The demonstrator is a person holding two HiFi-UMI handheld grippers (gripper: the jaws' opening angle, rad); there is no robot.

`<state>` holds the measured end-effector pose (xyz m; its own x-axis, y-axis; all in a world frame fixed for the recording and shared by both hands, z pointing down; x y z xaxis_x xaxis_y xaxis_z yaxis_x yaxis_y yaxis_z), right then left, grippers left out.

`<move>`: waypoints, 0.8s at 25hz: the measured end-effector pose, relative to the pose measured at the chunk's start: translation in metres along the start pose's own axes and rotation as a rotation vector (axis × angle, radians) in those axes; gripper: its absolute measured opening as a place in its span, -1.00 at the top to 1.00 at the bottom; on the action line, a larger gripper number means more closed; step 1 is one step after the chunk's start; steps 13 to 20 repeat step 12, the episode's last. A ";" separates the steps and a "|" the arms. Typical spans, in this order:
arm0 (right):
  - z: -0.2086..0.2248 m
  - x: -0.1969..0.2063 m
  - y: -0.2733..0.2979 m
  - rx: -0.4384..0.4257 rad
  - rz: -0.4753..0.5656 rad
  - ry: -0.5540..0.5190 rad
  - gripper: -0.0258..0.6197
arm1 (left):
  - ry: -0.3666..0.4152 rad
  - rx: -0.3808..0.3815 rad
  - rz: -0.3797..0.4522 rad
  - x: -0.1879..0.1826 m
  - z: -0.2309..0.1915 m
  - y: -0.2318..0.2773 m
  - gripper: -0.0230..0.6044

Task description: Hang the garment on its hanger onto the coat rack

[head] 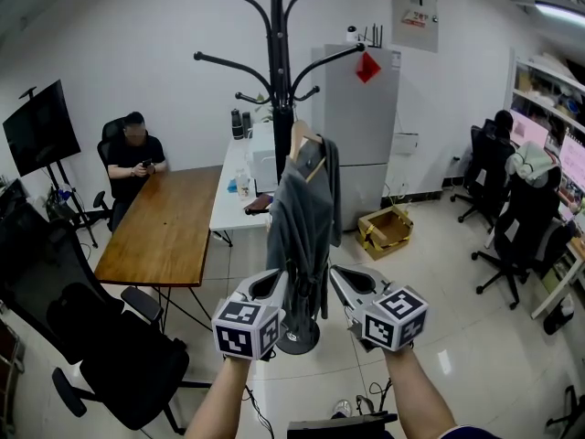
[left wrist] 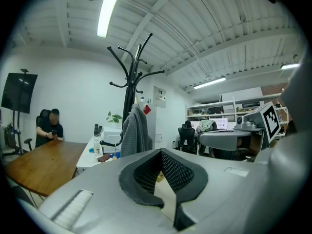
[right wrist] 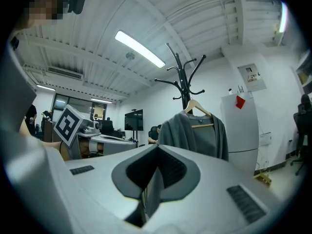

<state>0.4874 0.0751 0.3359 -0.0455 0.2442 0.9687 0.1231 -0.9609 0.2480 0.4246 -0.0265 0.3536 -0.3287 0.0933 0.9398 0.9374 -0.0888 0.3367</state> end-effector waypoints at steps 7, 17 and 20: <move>-0.001 0.003 0.003 -0.011 -0.011 -0.008 0.92 | -0.001 -0.003 -0.005 0.003 -0.001 0.002 0.91; -0.001 0.001 0.003 -0.015 -0.012 -0.009 0.91 | -0.001 -0.001 -0.009 0.003 -0.001 0.003 0.91; -0.001 0.001 0.003 -0.015 -0.012 -0.009 0.91 | -0.001 -0.001 -0.009 0.003 -0.001 0.003 0.91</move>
Point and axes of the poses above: the fingertips, and each gripper's own axes: y forward along the fingers, z to its right, x out of its underside, the point moved 2 cm from there along -y, backward along the fingers, and after that the axes turned 13 degrees about -z, right-handed, at the moved point
